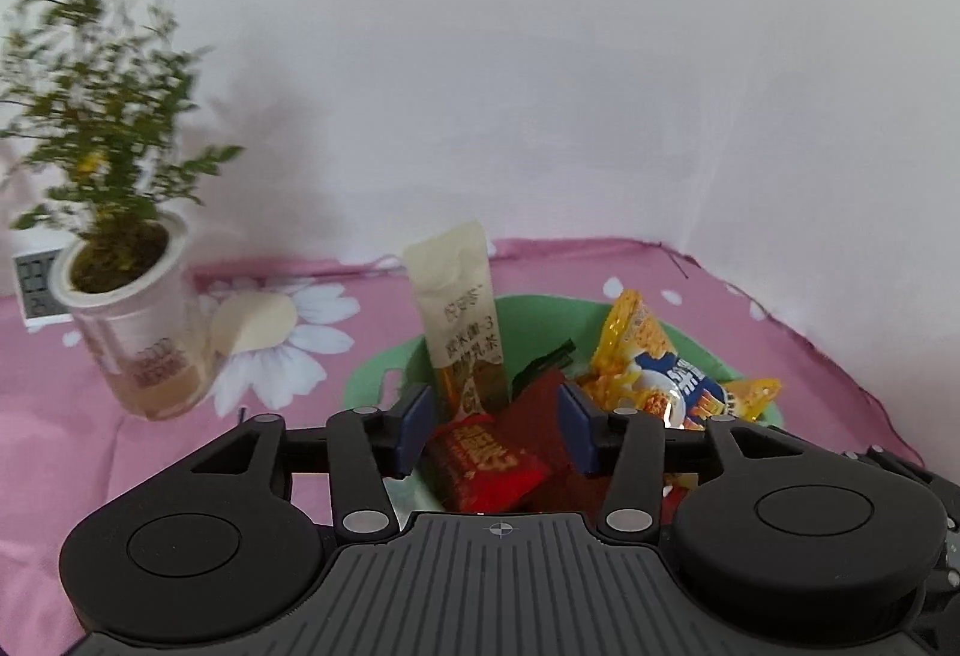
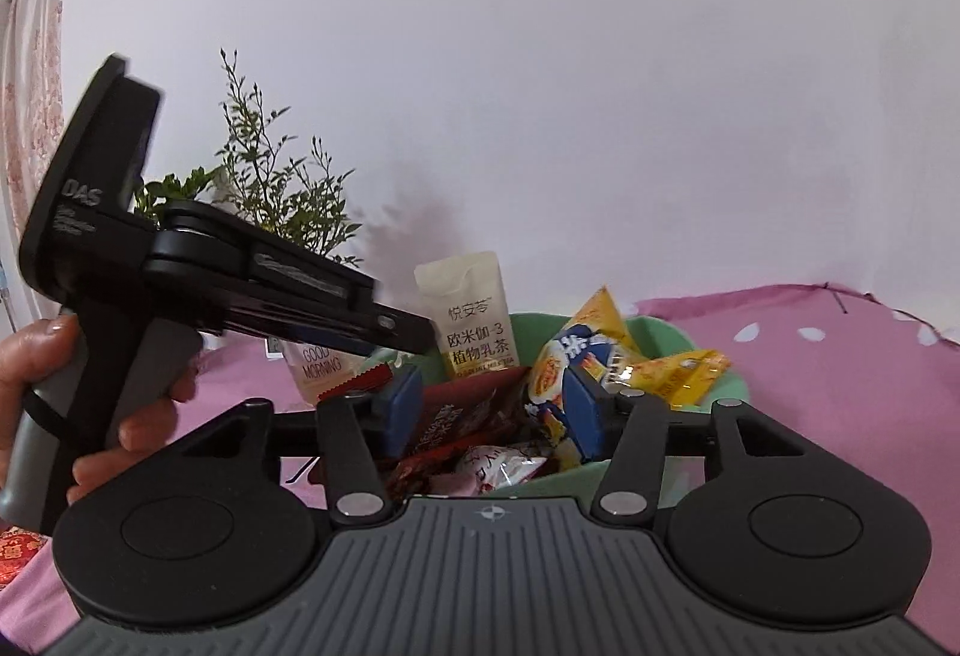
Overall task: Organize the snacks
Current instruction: 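Carry both snacks over the green bowl and open both grippers, then move right gripper to pink-white candy packet while left gripper reaches brown drink stick, then grasp the brown-and-cream drink stick packet with left gripper, then close right gripper on pink-white candy packet while left gripper lifts drink stick, then carry both snacks to the green bowl and open right gripper over it, then release drink stick into bowl with left gripper and move both back, then grasp blue-white packet with left gripper while right gripper approaches white tube, then close right gripper on the white blueberry tube while left gripper lifts packet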
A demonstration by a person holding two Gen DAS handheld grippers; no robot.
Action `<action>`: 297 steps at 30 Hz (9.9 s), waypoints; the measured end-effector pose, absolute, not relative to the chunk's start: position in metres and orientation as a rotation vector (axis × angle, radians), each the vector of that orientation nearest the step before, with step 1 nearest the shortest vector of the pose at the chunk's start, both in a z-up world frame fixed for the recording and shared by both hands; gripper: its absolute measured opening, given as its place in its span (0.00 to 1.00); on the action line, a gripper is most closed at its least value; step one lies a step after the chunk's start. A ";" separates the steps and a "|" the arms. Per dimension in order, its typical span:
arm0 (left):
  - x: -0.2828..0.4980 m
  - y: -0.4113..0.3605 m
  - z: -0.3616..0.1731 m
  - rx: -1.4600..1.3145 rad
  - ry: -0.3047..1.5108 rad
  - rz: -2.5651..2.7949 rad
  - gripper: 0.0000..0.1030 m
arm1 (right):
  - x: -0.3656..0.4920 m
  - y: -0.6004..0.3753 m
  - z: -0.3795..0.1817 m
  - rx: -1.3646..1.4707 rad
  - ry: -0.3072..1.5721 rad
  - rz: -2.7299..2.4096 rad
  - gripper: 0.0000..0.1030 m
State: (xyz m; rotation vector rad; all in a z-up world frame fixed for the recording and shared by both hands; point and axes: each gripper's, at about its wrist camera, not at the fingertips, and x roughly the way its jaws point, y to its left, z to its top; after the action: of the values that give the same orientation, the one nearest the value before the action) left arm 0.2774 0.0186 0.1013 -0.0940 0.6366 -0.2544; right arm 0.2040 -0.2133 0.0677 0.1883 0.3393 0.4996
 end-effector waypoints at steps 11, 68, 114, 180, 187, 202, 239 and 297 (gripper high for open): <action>0.179 0.044 0.058 -0.094 0.646 -0.292 1.00 | 0.126 -0.244 0.024 0.186 0.527 0.430 0.83; 0.086 -0.063 0.011 0.259 0.752 -0.370 0.69 | 0.088 -0.275 -0.014 0.169 0.602 0.210 0.39; 0.120 -0.053 0.004 0.023 0.808 -0.371 0.81 | 0.090 -0.266 -0.014 0.094 0.606 0.201 0.39; 0.285 -0.015 0.109 -0.042 0.699 -0.221 1.00 | 0.146 -0.236 0.044 0.187 0.408 0.459 0.68; 0.229 0.011 0.123 -0.077 0.633 -0.193 1.00 | 0.106 -0.221 0.014 0.153 0.576 0.472 0.70; 0.161 0.000 0.010 -0.029 0.888 -0.116 1.00 | 0.056 -0.165 -0.003 -0.117 0.631 0.463 0.77; 0.128 0.046 0.009 -0.104 0.846 -0.129 1.00 | 0.078 -0.217 0.010 -0.093 0.596 0.539 0.69; 0.115 0.026 -0.006 0.069 0.792 -0.162 1.00 | 0.092 -0.200 0.000 -0.088 0.651 0.445 0.39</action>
State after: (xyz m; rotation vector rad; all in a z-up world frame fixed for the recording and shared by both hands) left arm 0.1147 0.0255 -0.0058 0.0692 0.7921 -0.1621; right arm 0.0919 -0.2002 -0.0001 -0.0878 0.6515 0.4453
